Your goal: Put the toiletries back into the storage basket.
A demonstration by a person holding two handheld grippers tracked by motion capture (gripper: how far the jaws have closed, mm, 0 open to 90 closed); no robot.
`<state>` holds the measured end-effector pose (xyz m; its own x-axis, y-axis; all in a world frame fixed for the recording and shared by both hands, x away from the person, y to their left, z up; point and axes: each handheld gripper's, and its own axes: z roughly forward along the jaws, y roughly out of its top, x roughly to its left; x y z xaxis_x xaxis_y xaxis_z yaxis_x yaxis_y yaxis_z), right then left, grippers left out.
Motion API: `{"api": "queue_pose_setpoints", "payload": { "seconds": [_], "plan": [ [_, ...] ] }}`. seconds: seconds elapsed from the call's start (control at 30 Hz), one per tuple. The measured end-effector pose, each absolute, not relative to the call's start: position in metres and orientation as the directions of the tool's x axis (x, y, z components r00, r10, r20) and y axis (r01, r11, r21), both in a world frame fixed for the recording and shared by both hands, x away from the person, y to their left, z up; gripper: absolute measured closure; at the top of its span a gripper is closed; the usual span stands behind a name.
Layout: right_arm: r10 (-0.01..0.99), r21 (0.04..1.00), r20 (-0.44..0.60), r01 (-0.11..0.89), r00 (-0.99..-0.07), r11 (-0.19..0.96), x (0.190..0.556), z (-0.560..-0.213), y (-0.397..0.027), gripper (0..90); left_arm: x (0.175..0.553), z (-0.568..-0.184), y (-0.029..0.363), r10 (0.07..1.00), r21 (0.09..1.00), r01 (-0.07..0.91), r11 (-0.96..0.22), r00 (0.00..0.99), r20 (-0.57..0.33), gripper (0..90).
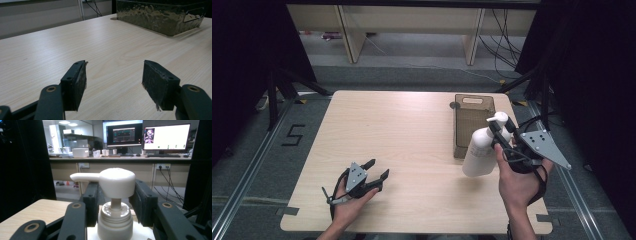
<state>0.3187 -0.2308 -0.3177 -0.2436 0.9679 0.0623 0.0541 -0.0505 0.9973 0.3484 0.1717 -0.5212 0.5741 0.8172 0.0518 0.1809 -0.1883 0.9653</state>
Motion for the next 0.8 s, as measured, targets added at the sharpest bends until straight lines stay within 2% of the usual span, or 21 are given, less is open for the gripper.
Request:
{"api": "queue_pose_setpoints", "payload": {
  "seconds": [0.8],
  "plan": [
    [0.975,0.999,0.037,0.015,-0.219,-0.035,0.336,-0.303,-0.227,60.6,0.349,-0.521,0.172,0.816,0.965,0.183,-0.187,0.576,0.049,35.4]
  ]
}}
